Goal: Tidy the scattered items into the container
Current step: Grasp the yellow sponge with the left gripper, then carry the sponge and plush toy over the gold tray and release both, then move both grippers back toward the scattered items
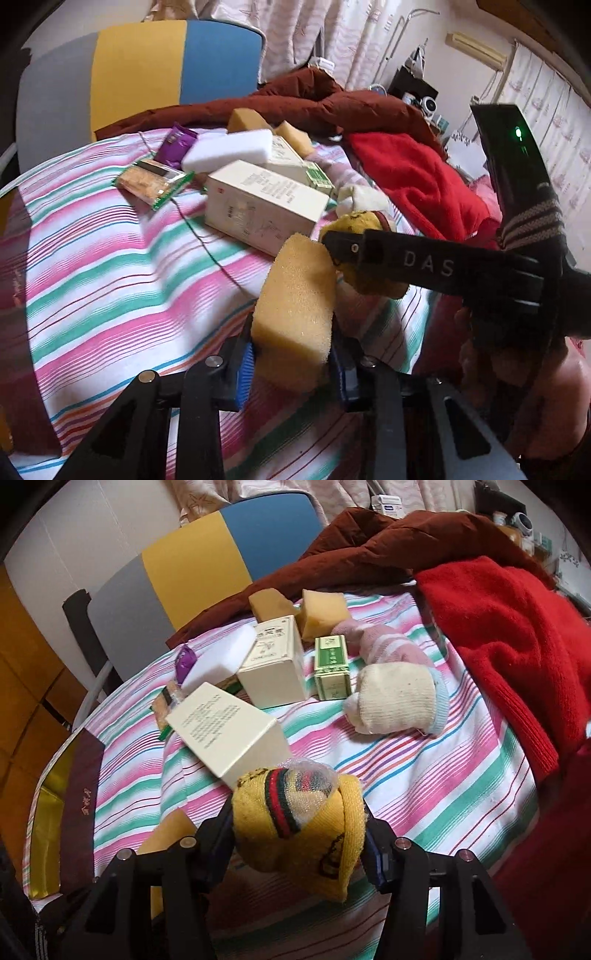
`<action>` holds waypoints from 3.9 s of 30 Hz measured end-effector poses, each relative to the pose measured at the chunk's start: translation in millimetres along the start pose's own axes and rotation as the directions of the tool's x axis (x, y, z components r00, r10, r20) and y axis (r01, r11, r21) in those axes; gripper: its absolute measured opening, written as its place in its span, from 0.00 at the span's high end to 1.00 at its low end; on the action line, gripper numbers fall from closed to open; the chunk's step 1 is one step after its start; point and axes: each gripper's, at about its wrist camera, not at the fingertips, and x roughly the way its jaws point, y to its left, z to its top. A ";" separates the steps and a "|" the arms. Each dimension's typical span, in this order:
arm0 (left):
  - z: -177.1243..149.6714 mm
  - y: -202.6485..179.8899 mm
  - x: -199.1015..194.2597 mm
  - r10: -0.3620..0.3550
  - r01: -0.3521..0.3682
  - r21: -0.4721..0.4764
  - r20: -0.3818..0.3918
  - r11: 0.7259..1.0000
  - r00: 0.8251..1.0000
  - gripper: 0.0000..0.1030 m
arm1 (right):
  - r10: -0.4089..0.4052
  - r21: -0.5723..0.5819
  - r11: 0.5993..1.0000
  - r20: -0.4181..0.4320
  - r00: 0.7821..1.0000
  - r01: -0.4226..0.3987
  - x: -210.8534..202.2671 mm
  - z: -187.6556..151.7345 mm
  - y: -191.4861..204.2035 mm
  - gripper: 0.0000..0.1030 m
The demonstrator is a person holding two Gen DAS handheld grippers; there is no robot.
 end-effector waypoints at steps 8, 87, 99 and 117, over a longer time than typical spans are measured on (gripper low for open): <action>0.7 21.7 -38.0 0.053 -0.049 -0.049 0.082 0.998 0.995 0.68 | 0.032 -0.072 0.997 0.036 0.999 -0.030 -20.5 7.4 28.6 0.43; -35.4 268.8 -194.3 0.582 -0.446 -0.650 -0.007 0.615 0.813 0.51 | 0.357 -0.623 0.682 -0.175 0.918 -0.384 26.1 -8.5 367.4 0.09; -25.5 216.9 -168.8 0.539 -0.427 -0.608 0.002 0.669 0.842 0.51 | 0.345 -0.635 0.696 -0.113 0.932 -0.335 -4.2 -4.8 308.8 0.08; 10.0 125.4 -111.2 0.450 -0.387 -0.468 0.024 0.794 0.893 0.51 | 0.249 -0.585 0.782 -0.019 0.968 -0.212 -11.8 25.3 189.7 0.07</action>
